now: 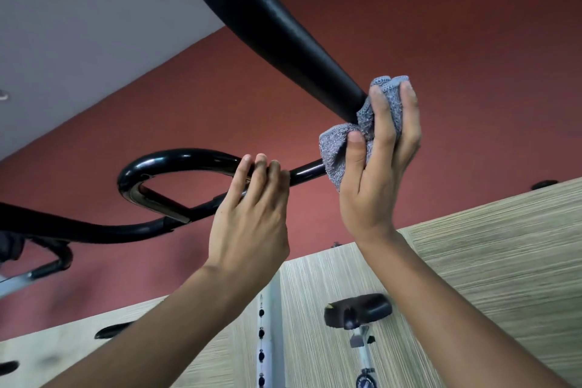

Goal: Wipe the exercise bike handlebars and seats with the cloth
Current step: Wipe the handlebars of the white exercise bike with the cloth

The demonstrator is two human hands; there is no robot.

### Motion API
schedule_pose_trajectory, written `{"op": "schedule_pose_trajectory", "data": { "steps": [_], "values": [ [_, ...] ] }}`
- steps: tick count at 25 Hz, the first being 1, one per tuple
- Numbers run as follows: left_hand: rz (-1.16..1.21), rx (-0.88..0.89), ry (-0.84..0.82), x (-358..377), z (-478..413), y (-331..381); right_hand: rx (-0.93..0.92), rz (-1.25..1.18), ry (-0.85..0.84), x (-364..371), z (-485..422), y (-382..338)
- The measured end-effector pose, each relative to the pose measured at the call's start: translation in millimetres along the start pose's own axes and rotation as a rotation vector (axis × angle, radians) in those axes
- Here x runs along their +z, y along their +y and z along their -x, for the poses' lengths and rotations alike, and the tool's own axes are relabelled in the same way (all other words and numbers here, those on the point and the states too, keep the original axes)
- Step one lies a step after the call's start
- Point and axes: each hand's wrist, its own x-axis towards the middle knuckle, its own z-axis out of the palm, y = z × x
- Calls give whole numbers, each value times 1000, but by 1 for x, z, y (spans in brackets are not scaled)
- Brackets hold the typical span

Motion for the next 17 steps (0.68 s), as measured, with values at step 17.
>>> {"op": "schedule_pose_trajectory", "data": {
  "steps": [17],
  "values": [
    [-181, 84, 137, 3, 32, -43, 813, -194, 409, 80, 45, -35]
  ]
}}
